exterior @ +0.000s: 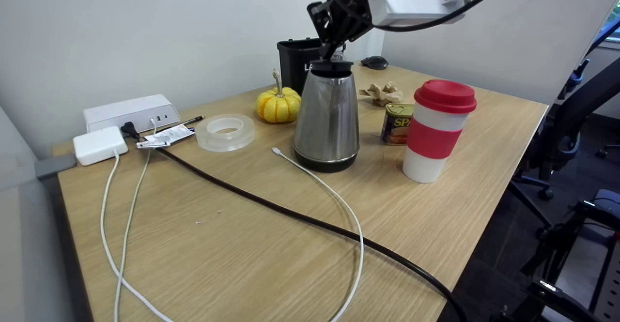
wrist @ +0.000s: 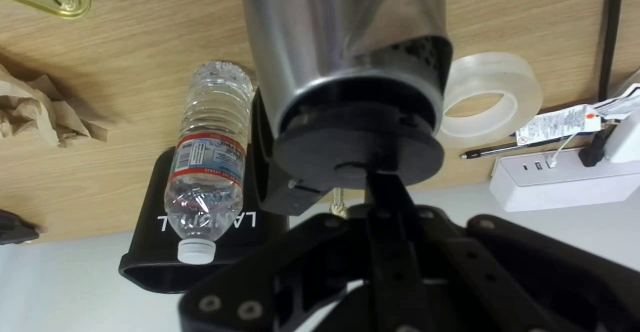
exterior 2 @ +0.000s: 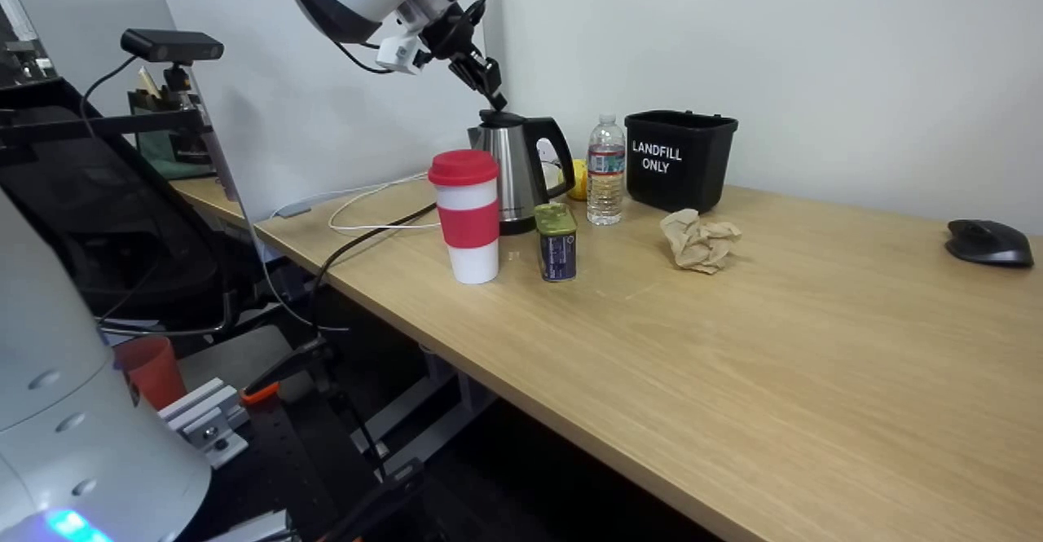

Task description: Close the kettle lid

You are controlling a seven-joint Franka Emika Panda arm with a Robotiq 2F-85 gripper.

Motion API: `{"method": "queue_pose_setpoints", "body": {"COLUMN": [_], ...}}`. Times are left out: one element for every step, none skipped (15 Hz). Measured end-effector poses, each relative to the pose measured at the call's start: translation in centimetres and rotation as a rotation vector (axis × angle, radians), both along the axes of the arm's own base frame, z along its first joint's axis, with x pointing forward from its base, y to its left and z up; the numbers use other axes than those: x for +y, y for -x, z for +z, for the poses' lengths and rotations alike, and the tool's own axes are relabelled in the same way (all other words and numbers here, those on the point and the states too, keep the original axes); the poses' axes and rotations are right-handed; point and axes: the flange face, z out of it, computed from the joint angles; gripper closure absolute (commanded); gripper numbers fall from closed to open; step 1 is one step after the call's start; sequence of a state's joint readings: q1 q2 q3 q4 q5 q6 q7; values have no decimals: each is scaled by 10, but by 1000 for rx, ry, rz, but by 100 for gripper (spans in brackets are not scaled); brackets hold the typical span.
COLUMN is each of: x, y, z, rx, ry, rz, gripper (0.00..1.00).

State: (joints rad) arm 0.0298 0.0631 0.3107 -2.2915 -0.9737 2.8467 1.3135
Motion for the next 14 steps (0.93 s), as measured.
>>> {"method": "queue_pose_setpoints", "body": {"x": [3,5,8,11,13,14,15,16,16,15,15,15,15,14], "y": [4,7,11,14,16,18,19,20,20,20,20,20,20,20], "z": [-2,-5,-7,-9,-10,-11,-12,-12,-12,-12,-12,-13,-13,-13], "rx": [5,10,15,18,21,23,24,25,25,25,25,25,25,25], "ry": [0,-2,-4,-5,-7,-7,-8,-8,-7,-7,-7,-7,-7,-5], "rz": [7,16,24,33,41,47,50,52,52,52,51,51,51,51], "gripper": [100,100,100,100,100,100,100,100,100,100,100,100,100,100]}}
